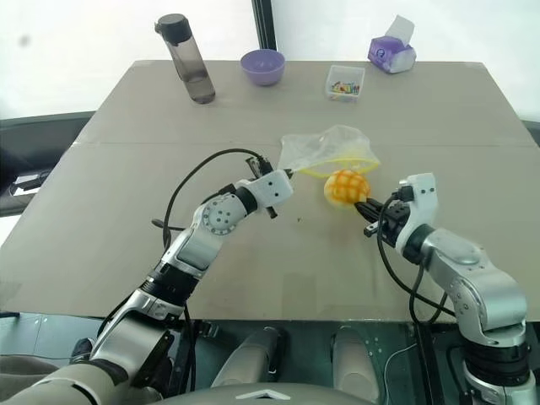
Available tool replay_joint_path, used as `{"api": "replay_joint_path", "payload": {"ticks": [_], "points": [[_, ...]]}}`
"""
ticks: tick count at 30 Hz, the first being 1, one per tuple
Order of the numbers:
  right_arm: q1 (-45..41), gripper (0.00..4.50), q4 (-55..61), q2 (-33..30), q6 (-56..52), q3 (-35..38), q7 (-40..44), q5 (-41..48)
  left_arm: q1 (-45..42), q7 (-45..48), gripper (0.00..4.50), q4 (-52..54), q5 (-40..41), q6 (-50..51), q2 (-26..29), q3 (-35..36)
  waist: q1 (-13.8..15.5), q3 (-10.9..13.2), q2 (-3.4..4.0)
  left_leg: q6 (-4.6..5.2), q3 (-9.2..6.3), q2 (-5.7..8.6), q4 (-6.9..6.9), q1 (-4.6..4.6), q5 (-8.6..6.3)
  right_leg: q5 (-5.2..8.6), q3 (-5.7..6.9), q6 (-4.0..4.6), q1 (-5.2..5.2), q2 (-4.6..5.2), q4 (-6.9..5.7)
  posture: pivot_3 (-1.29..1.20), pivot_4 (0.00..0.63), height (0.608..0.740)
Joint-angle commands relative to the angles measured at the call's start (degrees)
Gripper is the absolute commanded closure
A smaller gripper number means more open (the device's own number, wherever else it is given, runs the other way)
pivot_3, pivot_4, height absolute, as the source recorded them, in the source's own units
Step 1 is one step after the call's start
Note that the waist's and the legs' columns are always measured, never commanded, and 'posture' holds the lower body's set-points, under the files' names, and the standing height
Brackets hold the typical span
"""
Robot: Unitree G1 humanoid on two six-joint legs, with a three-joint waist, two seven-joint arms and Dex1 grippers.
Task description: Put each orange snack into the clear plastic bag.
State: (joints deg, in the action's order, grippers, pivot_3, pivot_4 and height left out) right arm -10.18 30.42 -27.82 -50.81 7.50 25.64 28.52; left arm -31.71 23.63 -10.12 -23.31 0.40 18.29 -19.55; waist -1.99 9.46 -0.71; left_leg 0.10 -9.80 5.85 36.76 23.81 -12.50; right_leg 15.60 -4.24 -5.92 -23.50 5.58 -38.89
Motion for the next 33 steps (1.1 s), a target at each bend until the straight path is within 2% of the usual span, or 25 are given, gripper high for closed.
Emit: {"api": "replay_joint_path", "payload": {"ticks": [1,12,16,25,30,33], "points": [[-1.5,4.47,-0.4,-0.8,2.0,0.1,0.0,-0.7,-0.1,0.3,4.50,3.2,-0.3,-0.6,-0.1,-0.3,0.0,0.0,0.00,0.00,0.00,0.00,0.00,0.00,0.00,0.00,0.00,0.00,0.00,0.00,0.00,0.00,0.150,0.739],[-6.8,4.47,-4.9,-1.1,-1.7,-0.1,-1.9,-0.9,-0.7,3.3,4.50,2.9,0.4,-5.3,0.2,-2.3,0.0,0.0,0.00,-0.01,0.01,0.00,0.00,0.00,0.00,0.00,0.00,0.00,0.00,0.00,0.00,0.00,0.150,0.739],[-7.3,4.47,-5.1,-2.9,-0.2,-3.5,-0.6,-3.0,-0.6,4.4,4.50,2.9,0.5,-7.0,-0.1,-2.9,0.0,0.0,0.00,-0.01,0.01,0.00,0.00,0.00,0.00,0.00,0.00,0.00,0.00,0.00,0.00,0.00,0.150,0.739],[-14.5,4.47,-11.5,2.1,-0.5,-5.1,-4.8,-5.5,-0.9,6.4,4.50,2.6,1.6,-9.0,-1.4,-3.5,-0.3,0.0,0.00,-0.09,-0.01,0.00,0.00,0.00,0.05,0.00,0.00,0.00,-0.01,-0.01,-0.01,0.00,0.150,0.739],[-17.9,4.47,-14.8,5.4,-1.7,-2.2,-7.4,-4.8,-0.5,7.1,4.50,2.7,1.9,-9.1,-1.3,-3.3,-0.2,0.0,0.01,-0.10,0.01,0.01,0.00,0.02,0.07,0.00,-0.01,0.00,-0.01,0.01,0.00,0.00,0.150,0.739],[-18.3,4.47,-14.5,5.7,-1.4,-3.0,-6.6,-4.6,-0.5,7.2,4.50,2.7,1.9,-9.2,-1.2,-3.1,-0.3,0.0,0.01,-0.11,-0.01,0.01,0.00,0.01,0.07,0.00,-0.01,0.00,-0.02,0.00,0.00,0.00,0.150,0.739]]}}
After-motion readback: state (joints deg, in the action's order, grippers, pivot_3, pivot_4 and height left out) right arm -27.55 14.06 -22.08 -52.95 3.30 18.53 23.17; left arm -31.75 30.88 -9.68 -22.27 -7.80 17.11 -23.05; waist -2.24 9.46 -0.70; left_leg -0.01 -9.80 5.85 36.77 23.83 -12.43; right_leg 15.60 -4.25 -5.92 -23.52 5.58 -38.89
